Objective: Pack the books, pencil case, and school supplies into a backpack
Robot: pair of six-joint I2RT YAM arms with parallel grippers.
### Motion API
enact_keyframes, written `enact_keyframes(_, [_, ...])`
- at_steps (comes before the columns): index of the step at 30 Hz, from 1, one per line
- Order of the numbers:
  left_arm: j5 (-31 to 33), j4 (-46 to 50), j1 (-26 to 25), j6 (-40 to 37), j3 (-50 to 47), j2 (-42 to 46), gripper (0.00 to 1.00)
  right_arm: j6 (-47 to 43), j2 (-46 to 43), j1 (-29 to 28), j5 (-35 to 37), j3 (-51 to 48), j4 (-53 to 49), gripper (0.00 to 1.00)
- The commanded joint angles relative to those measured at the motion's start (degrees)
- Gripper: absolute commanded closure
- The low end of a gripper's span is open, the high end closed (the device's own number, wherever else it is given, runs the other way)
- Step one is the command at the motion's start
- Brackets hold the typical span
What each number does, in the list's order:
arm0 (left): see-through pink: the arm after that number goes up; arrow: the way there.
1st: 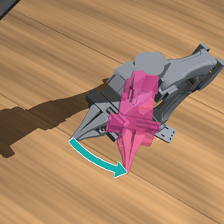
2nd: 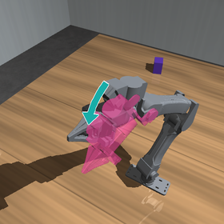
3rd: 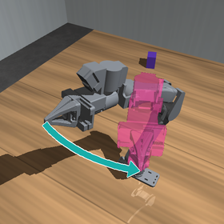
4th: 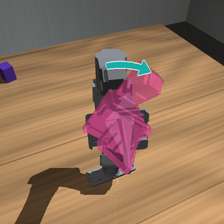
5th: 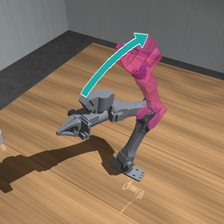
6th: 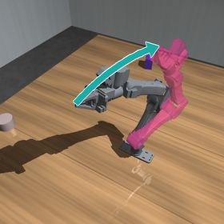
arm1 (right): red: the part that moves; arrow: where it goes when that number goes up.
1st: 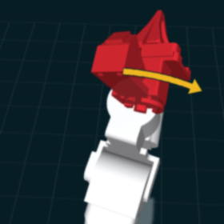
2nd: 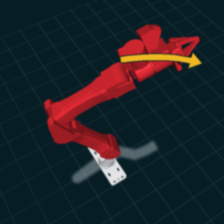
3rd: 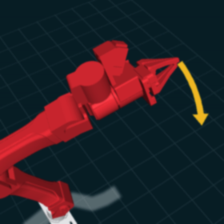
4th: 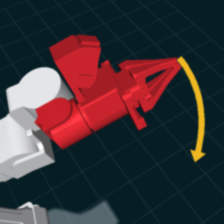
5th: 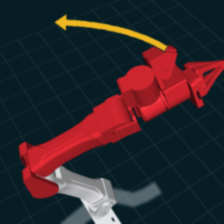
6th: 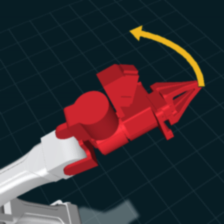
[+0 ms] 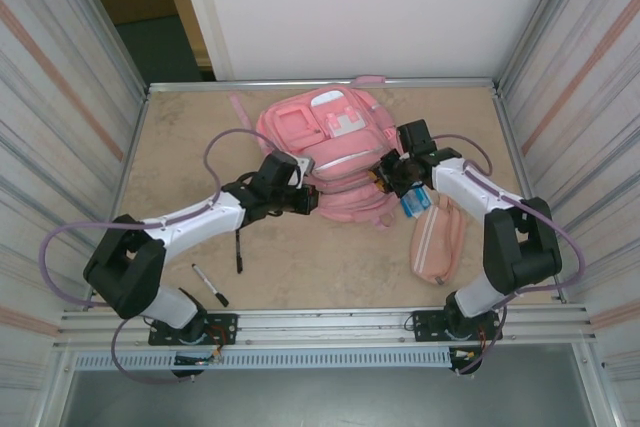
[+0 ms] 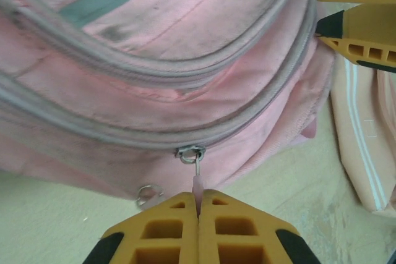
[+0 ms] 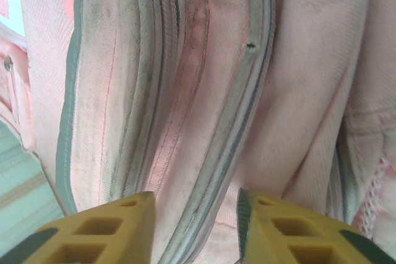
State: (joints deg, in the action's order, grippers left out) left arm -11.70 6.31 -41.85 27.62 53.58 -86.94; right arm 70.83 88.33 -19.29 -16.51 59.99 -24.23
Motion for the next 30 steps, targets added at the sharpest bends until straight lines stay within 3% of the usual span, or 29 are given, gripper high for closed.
enact_keyframes(1, [-0.91, -2.84, -3.54, 1.03, 6.48, -3.24, 1.0, 1.4, -5.77, -1.75, 3.59, 1.11, -5.71, 0.53])
enact_keyframes(9, [-3.35, -6.67, -7.51, 4.72, 13.68, -7.61, 1.0, 8.22, -14.03, -5.9, 6.41, -6.68, -3.37, 0.49])
enact_keyframes(12, [-3.98, -7.1, -8.32, 4.27, 13.96, -7.2, 1.0, 8.37, -13.14, -6.57, 9.16, -7.15, -3.32, 0.49])
enact_keyframes(17, [-4.34, -7.28, -8.73, 3.51, 12.79, -7.02, 1.0, 8.23, -8.11, -7.73, 5.5, -6.23, 1.09, 0.49])
enact_keyframes(25, [2.86, -2.18, -7.16, 0.25, 8.91, -2.13, 1.0, 6.94, -4.55, -8.18, 3.8, -6.67, 5.25, 0.9])
enact_keyframes(30, [7.36, 2.45, 0.89, 0.29, 3.65, 2.03, 1.0, 3.62, -5.18, -6.82, 0.72, -4.61, 3.94, 0.92])
